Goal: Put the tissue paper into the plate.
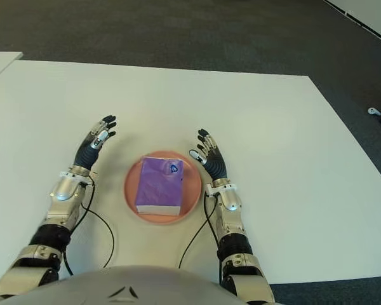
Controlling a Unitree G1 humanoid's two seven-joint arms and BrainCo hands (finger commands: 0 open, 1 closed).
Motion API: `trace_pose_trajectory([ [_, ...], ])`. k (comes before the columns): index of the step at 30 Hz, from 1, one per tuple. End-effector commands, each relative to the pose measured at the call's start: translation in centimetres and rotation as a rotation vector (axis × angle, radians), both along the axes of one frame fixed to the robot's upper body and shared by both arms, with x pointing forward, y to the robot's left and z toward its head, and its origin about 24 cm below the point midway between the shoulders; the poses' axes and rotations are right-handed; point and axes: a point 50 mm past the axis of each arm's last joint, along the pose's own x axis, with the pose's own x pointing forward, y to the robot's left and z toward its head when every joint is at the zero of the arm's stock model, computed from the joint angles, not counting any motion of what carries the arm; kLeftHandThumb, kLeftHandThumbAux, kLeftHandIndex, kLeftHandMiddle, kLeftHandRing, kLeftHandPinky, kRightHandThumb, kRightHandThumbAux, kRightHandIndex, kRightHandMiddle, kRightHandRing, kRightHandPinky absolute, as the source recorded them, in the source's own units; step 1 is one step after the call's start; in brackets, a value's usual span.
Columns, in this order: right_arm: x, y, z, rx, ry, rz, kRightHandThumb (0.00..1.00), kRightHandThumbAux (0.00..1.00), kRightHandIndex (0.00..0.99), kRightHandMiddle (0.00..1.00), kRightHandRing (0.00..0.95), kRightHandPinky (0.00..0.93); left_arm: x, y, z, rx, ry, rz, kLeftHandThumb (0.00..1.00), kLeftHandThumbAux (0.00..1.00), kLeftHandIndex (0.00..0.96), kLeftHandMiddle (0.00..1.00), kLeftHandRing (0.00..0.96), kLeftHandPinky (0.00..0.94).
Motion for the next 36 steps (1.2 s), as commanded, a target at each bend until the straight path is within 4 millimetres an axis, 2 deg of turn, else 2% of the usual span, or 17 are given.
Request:
trace_pose_trajectory([
  [1, -4.3, -0.6, -5.9, 0.017, 0.317, -0.039, 0.0, 0.579, 0.0, 0.0, 0.0, 0.0, -0.9, 0.0, -1.5, 0.001, 0.042, 0.042, 0.0, 0.247, 0.0, 0.0, 0.0, 0.0],
  [22, -4.6, -0.6, -5.8, 0.019, 0.328, -0.06, 0.0, 0.604, 0.0, 0.0, 0.0, 0.0, -1.7, -0.3, -3.7, -0.058, 0.154, 0.105, 0.0, 0.337, 0.0, 0.0, 0.0, 0.0],
  [36, -4.6, -0.4, -5.7, 0.022, 0.323, -0.077, 0.0, 0.625, 0.0, 0.0, 0.0, 0.0, -2.3, -1.4, -4.0, -0.095, 0.218, 0.139, 0.0, 0.389, 0.0, 0.0, 0.0, 0.0],
])
